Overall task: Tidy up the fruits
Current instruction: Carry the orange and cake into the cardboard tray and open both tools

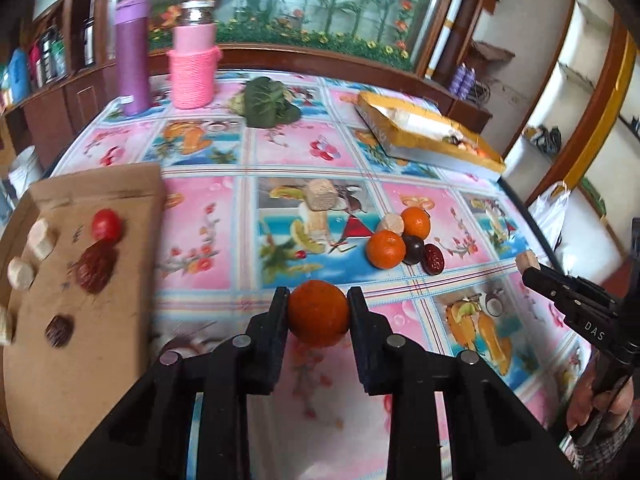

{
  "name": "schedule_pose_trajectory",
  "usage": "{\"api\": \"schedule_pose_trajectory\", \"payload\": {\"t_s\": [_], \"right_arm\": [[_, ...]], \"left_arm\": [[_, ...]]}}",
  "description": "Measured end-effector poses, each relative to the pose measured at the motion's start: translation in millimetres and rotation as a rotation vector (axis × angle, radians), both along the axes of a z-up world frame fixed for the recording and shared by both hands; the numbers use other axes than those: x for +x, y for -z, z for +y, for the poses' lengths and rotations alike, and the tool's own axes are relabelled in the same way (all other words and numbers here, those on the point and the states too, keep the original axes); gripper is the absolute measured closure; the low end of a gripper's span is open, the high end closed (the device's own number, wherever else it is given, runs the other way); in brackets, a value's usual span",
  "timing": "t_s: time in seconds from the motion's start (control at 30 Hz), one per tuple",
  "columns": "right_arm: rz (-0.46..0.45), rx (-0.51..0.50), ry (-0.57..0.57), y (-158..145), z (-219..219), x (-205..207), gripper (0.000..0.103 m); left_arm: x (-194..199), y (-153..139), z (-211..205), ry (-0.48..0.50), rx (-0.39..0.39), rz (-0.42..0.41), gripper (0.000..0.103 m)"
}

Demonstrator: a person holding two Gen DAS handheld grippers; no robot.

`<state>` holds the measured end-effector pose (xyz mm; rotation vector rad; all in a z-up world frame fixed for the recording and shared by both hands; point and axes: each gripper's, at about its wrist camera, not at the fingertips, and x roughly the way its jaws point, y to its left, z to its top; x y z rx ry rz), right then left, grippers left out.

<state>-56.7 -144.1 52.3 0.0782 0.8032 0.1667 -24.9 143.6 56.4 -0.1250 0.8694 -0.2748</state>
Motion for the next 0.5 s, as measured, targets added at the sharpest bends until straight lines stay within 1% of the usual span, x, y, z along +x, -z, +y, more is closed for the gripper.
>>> {"api": "schedule_pose_trajectory", "payload": {"t_s": [0.07, 0.13, 0.23, 0.33, 0.4, 0.47, 0.5], "right_arm": [[-0.015, 0.009, -0.003, -8.0, 3.6, -6.4, 0.078], [-0.021, 0.017, -0.016, -15.6, 12.6, -11.6, 0.078], [-0.021, 0.033, -0.066, -24.7, 38.6, -16.1, 0.078], [-0.025, 0.054, -0.153, -31.9, 80.7, -19.7, 0.078], [-0.021, 0.069, -0.234, -34.6, 118.8, -21.1, 0.078], [-0.011, 0.08, -0.308, -34.6, 153.9, -22.2, 0.077], [-0.005, 0.084, -0.348, -34.3, 174.3, -22.4, 0.077]], "left_arm": [[-9.6, -3.4, 17.7, -0.034, -0.014, -0.002, 0.075], [-18.5, -5.1, 39.0, -0.085, -0.011, -0.006, 0.075], [-29.1, -4.7, 77.8, -0.179, -0.012, -0.004, 0.075], [-39.6, -2.5, 122.7, -0.293, -0.004, 0.0, 0.075], [-46.8, -0.7, 151.6, -0.378, 0.031, 0.006, 0.075], [-50.7, 1.7, 177.2, -0.443, 0.068, 0.019, 0.075], [-51.7, 2.3, 185.0, -0.46, 0.079, 0.022, 0.075]]}}
